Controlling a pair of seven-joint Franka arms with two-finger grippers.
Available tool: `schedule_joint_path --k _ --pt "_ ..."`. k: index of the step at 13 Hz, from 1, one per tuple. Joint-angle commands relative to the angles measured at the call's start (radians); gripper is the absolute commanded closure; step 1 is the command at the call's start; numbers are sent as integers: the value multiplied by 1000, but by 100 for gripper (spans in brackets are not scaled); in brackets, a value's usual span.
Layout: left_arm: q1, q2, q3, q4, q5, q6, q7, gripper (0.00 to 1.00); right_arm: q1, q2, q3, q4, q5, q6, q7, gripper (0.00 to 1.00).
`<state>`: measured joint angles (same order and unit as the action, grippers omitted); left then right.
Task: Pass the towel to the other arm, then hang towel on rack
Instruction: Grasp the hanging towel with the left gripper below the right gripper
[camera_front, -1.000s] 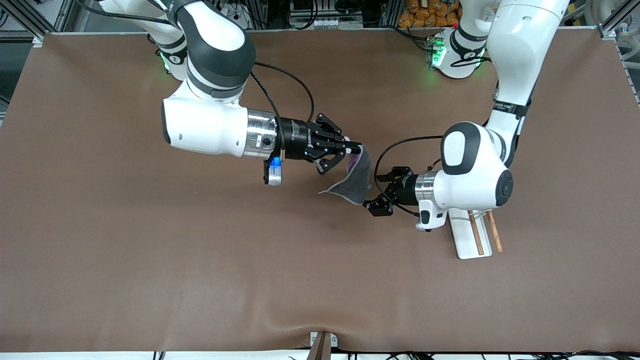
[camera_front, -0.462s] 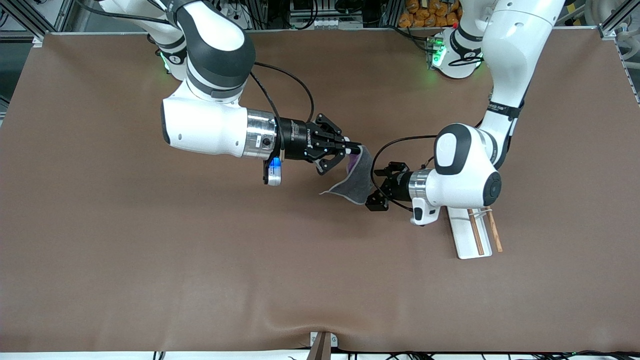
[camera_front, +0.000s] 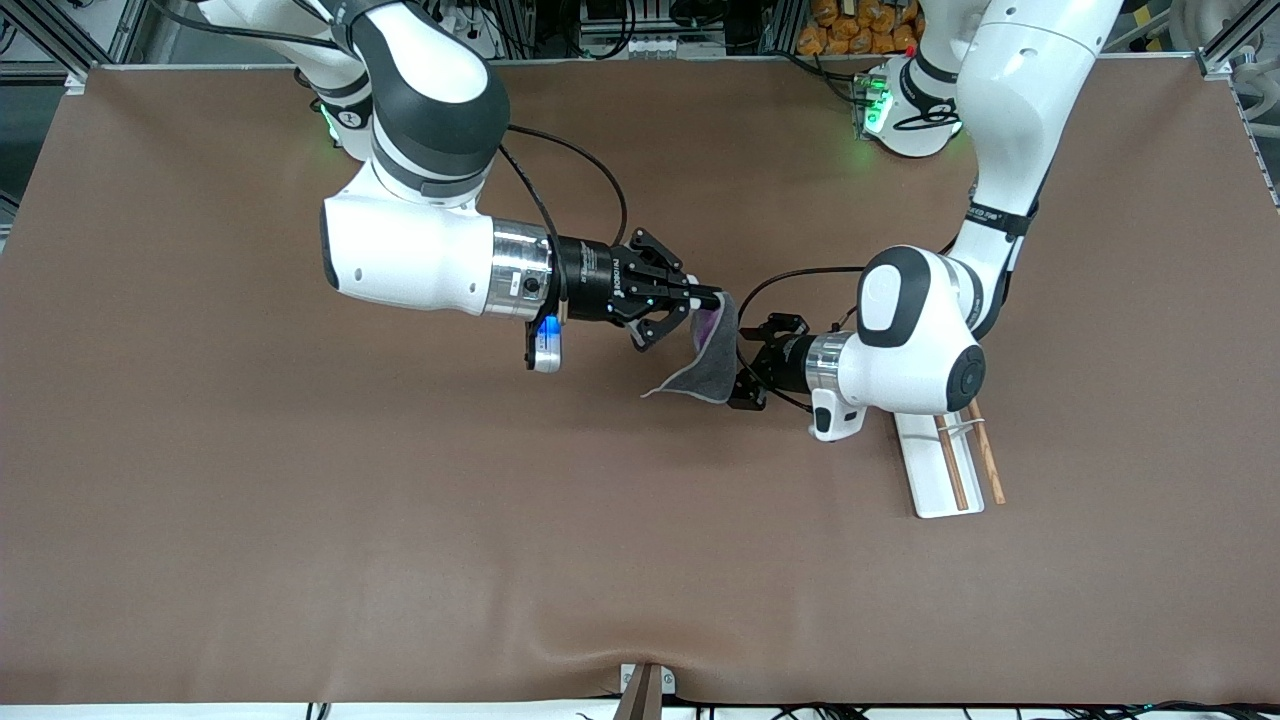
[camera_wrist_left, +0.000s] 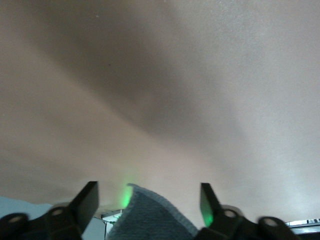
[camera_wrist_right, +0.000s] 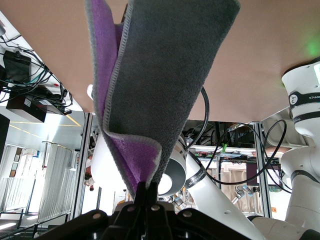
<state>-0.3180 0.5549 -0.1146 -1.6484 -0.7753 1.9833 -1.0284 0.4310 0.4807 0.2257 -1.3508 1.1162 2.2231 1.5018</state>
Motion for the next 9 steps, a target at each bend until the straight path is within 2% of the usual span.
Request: schedule_joint_path --k 1,4,6,9 --pt "-1 -9 1 7 -33 -11 -27 54 -1 18 0 33 19 -8 12 100" --pt "4 -12 1 9 -41 -11 -28 76 -3 18 0 33 19 -8 12 100" --pt "8 -16 1 9 -42 -11 -28 100 -3 18 0 33 19 -8 12 100" --pt "28 -38 3 13 -29 -12 -24 100 -5 18 0 33 19 -10 12 100"
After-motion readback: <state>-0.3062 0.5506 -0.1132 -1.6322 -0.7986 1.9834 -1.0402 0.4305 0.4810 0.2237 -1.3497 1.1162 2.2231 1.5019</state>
